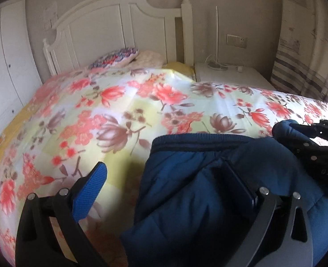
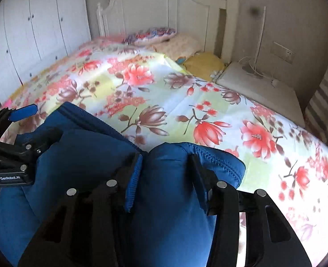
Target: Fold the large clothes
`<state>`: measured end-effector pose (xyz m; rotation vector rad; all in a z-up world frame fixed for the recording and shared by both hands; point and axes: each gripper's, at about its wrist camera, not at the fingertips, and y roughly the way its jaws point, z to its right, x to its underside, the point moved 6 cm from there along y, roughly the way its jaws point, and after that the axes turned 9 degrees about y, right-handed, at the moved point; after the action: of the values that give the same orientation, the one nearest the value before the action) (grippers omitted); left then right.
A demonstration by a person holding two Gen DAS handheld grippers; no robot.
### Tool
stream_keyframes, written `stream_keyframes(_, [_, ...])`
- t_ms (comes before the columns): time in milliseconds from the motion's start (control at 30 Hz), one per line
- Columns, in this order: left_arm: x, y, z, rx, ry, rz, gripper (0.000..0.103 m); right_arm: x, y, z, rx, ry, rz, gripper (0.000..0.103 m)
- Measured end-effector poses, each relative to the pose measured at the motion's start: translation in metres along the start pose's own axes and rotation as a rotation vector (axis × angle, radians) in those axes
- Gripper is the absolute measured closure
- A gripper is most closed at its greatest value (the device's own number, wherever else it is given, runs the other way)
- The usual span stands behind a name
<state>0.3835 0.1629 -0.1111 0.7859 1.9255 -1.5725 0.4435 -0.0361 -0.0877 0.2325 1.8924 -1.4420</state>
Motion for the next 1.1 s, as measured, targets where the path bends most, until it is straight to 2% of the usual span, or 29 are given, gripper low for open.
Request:
stream_keyframes(100, [0.001, 0.002, 0.0, 0.006, 0.0, -0.011, 0.002, -0.01, -0.009, 0.003, 0.005, -0.014, -0.03, 0.058])
stream_keyframes(133, [0.001, 0.002, 0.001, 0.0, 0.005, -0.011, 0.002, -0.017, -0.007, 0.006, -0.002, 0.004, -0.017, 0.058])
stream_keyframes(233, [0.001, 0.001, 0.001, -0.003, 0.006, -0.007, 0.002, -0.036, -0.033, 0.008, -0.048, 0.066, 0.105, 0.058])
stream_keyframes(300, [0.002, 0.001, 0.001, 0.0, 0.003, -0.008, 0.002, -0.036, -0.037, -0.001, -0.08, 0.051, 0.109, 0.058])
stream_keyframes(333, [0.002, 0.001, 0.001, 0.0, 0.004, -0.008, 0.002, -0.031, -0.026, -0.009, -0.058, 0.008, 0.064, 0.057])
stream_keyframes(367, [0.002, 0.001, 0.001, -0.003, 0.004, -0.008, 0.002, -0.018, -0.005, -0.016, -0.019, -0.048, -0.021, 0.057])
stream_keyframes(400, [0.002, 0.001, 0.001, -0.002, 0.002, -0.009, 0.002, -0.009, 0.008, -0.021, 0.013, -0.101, -0.047, 0.057])
stream_keyframes(433, [0.002, 0.002, 0.0, -0.003, -0.002, -0.012, 0.002, -0.003, 0.012, -0.027, 0.054, -0.165, 0.0, 0.057])
stream_keyframes(467, [0.002, 0.003, -0.001, 0.004, -0.007, -0.016, 0.002, -0.002, 0.012, -0.028, 0.066, -0.16, 0.012, 0.057])
stream_keyframes(700, [0.001, 0.0, 0.0, -0.016, 0.009, -0.017, 0.002, 0.0, -0.005, -0.03, 0.125, -0.143, -0.003, 0.057])
stream_keyframes(767, [0.0, -0.008, -0.001, -0.06, 0.051, -0.036, 0.002, 0.004, -0.004, -0.028, 0.138, -0.148, 0.007, 0.057])
stream_keyframes(833, [0.0, -0.033, -0.011, -0.122, 0.081, -0.037, 0.002, 0.007, -0.002, -0.024, 0.146, -0.154, 0.019, 0.057])
stream_keyframes(867, [0.0, -0.053, -0.015, -0.122, 0.078, -0.013, 0.002, 0.009, 0.0, -0.023, 0.145, -0.156, 0.023, 0.057])
stream_keyframes(967, [0.013, -0.116, -0.021, -0.027, 0.039, 0.07, 0.002, 0.008, 0.001, -0.022, 0.148, -0.146, 0.025, 0.056])
stream_keyframes(1033, [0.032, -0.142, -0.017, 0.0, 0.047, 0.102, 0.002, 0.007, 0.002, -0.023, 0.161, -0.149, 0.028, 0.056])
stream_keyframes(1100, [0.06, -0.139, -0.01, -0.009, 0.082, 0.038, 0.002, 0.007, 0.003, -0.024, 0.167, -0.148, 0.028, 0.056])
